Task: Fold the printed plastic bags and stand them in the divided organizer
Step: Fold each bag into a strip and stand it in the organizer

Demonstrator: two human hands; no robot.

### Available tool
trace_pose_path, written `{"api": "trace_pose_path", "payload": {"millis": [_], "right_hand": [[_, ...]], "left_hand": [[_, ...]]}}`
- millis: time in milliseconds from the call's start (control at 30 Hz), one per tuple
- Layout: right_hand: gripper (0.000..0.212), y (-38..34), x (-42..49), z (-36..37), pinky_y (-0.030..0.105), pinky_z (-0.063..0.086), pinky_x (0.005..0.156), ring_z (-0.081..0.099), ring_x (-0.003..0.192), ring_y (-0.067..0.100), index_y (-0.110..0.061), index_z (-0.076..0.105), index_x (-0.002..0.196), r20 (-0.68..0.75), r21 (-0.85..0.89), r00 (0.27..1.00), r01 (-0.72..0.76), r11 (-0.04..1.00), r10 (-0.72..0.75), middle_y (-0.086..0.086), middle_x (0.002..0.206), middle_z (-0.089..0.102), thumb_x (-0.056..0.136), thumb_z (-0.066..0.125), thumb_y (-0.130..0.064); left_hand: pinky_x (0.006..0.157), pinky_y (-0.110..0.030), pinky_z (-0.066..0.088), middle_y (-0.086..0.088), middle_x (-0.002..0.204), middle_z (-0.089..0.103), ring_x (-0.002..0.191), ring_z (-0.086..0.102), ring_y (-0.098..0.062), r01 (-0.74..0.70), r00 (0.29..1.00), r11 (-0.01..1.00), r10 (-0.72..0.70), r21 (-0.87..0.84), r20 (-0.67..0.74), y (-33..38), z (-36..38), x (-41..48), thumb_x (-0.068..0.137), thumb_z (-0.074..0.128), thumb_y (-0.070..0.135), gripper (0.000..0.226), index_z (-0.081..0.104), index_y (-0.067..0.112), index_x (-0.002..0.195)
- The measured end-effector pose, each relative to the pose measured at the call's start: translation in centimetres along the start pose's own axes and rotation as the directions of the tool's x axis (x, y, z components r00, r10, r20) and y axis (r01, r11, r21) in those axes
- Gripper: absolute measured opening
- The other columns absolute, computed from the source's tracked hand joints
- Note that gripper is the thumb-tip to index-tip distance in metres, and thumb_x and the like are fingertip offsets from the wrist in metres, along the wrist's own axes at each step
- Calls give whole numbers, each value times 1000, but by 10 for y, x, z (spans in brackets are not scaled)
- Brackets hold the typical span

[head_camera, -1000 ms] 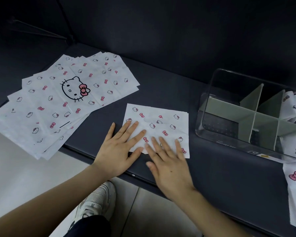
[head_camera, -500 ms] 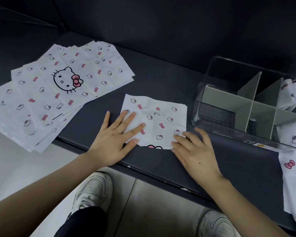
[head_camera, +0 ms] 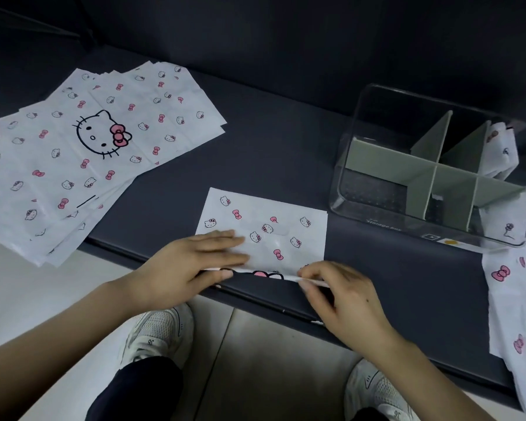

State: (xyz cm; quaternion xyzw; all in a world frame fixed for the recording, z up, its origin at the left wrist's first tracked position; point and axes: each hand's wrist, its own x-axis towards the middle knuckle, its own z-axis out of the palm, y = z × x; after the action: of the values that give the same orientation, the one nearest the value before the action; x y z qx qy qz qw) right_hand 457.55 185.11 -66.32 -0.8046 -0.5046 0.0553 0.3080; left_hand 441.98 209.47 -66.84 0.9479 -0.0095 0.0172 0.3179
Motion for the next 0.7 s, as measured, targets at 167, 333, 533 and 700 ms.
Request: {"api": "trace_pose_path", "payload": {"millis": [167, 333, 533, 700], "right_hand": [[27, 6, 9, -9, 13, 46, 84, 64, 91, 4, -17, 72, 94, 54, 273, 994, -109, 956, 98, -9, 96, 72, 83, 61, -39], [30, 8, 22, -14, 37, 45, 62, 57, 69, 29, -27, 66, 85, 212, 399, 899, -438, 805, 384, 8, 73, 64, 80, 54, -54], [10, 13, 41, -5, 30, 45, 64, 52, 61, 12, -21, 66, 82, 178, 373, 805, -588, 718, 566, 7, 68, 62, 91, 62, -23], [21, 8, 47, 0, 18, 32, 51, 39, 47, 6, -7, 59, 72, 41, 299, 762, -626, 720, 646, -6, 53, 43, 91, 60, -18]], "left_hand": [[109, -5, 17, 32, 139, 39, 133, 25, 18, 171, 967, 975, -139, -140, 213, 5, -22, 11, 86, 19, 77, 60, 45, 48, 132], [97, -6, 33, 34, 125, 55, 117, 46, 15, 321, 892, 938, -253, -130, 374, 5, -37, 24, 78, 23, 82, 70, 53, 45, 129], [93, -19, 41, 20, 113, 62, 106, 55, 4, 524, 835, 735, -544, -430, 85, -1, -35, 40, 83, 70, 46, 25, 63, 41, 107], [66, -20, 45, 8, 74, 65, 67, 56, -5, 572, 686, 712, -688, -408, -238, 3, -11, 47, 88, 67, 30, 17, 60, 24, 102]]}}
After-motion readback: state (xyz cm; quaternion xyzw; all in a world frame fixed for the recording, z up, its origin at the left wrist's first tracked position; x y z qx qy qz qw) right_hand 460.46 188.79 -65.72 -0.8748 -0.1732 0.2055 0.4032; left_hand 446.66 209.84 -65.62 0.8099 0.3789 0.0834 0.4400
